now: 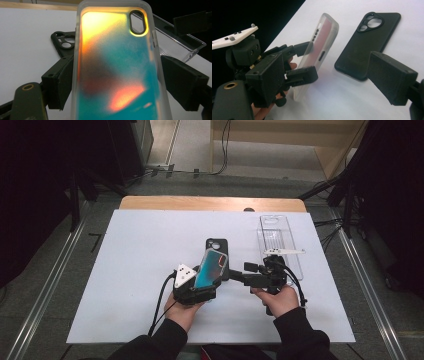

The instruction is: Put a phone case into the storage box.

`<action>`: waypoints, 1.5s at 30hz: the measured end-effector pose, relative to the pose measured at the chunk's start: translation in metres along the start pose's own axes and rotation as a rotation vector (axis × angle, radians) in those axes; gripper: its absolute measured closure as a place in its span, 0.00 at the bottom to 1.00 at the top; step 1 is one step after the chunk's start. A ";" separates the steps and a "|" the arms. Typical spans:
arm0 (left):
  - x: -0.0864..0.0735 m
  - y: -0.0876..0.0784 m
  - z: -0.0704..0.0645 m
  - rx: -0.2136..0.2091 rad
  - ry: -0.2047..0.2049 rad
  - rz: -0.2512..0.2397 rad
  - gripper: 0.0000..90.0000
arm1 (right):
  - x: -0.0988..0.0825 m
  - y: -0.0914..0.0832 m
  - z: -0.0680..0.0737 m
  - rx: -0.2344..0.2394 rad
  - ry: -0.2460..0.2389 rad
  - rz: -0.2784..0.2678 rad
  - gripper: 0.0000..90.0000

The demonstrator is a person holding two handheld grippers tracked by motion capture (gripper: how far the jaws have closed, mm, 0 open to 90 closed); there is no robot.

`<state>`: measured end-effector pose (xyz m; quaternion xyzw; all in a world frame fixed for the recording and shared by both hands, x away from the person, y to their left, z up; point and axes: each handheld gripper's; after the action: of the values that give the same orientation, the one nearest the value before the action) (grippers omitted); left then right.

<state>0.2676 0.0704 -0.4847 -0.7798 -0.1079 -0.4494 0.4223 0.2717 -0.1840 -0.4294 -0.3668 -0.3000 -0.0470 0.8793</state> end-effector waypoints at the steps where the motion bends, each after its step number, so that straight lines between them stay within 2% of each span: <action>1: 0.000 0.000 -0.001 0.003 0.006 -0.001 0.18 | 0.001 0.002 0.001 -0.003 -0.007 0.000 0.14; 3: -0.001 0.000 -0.001 0.001 0.000 -0.007 0.18 | 0.003 0.005 0.001 -0.016 -0.016 0.000 0.14; 8: -0.001 0.000 0.002 -0.006 -0.017 -0.020 0.18 | 0.009 0.013 0.003 -0.003 -0.010 0.010 0.14; 10: -0.002 0.000 0.003 0.001 -0.007 -0.020 0.18 | 0.012 0.017 0.004 -0.002 -0.021 0.014 0.14; 14: -0.004 0.000 0.004 0.005 -0.014 -0.013 0.18 | 0.017 0.024 0.006 -0.014 -0.030 0.030 0.14; 20: -0.006 0.000 0.001 0.010 -0.002 -0.014 0.18 | 0.023 0.032 0.004 0.005 -0.003 0.029 0.15; 22: -0.006 -0.001 0.001 0.009 -0.006 -0.015 0.18 | 0.025 0.035 0.003 0.010 0.002 0.029 0.20; 27: -0.006 -0.003 -0.001 0.002 -0.021 -0.017 0.18 | 0.029 0.042 0.004 0.016 0.008 0.035 0.22; 30: -0.006 -0.005 -0.005 0.001 -0.019 -0.023 0.18 | 0.031 0.045 0.004 0.018 0.018 0.041 0.30; 34: -0.007 -0.004 -0.008 -0.004 -0.018 -0.017 0.18 | 0.034 0.045 0.002 0.027 0.039 0.049 0.53; 39: -0.007 -0.005 -0.008 -0.011 -0.031 -0.026 0.18 | 0.036 0.044 0.003 0.016 0.047 0.034 0.81; 45: -0.007 -0.004 -0.008 -0.009 -0.022 -0.032 0.18 | 0.037 0.043 0.003 0.024 0.069 0.029 0.84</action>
<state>0.2563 0.0683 -0.4856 -0.7847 -0.1232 -0.4480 0.4103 0.3134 -0.1458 -0.4330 -0.3587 -0.2645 -0.0432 0.8942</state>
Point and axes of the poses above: each handheld gripper's, and its own axes: y roughly forward along the jaws, x roughly out of its top, z roughly to its left, and after that the axes turned 12 degrees about z, right-handed
